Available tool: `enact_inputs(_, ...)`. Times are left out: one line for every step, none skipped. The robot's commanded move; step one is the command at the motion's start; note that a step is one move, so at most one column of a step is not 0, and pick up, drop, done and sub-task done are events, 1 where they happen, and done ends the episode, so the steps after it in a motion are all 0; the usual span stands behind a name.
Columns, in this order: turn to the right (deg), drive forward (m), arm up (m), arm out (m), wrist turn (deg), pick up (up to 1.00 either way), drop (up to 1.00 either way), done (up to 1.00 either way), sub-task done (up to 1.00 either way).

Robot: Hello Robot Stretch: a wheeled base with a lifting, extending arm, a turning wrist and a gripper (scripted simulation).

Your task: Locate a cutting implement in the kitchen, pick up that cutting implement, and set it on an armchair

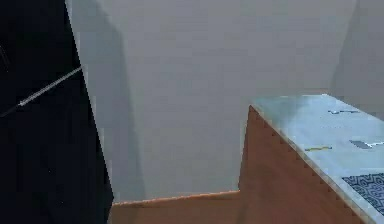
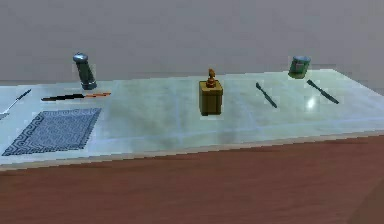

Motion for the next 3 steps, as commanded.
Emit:
enact_inputs(-24.0, 0.00, 0.00, 0.00, 0.0, 0.00, 0.00, 0.00, 0.00)
enact_inputs(-3.0, 0.00, 0.00, 0.00, 0.0, 0.00, 0.00, 0.00, 0.00)
enact_inputs(45.0, 0.00, 0.00, 0.00, 0.0, 0.00, 0.00, 0.00, 0.00)
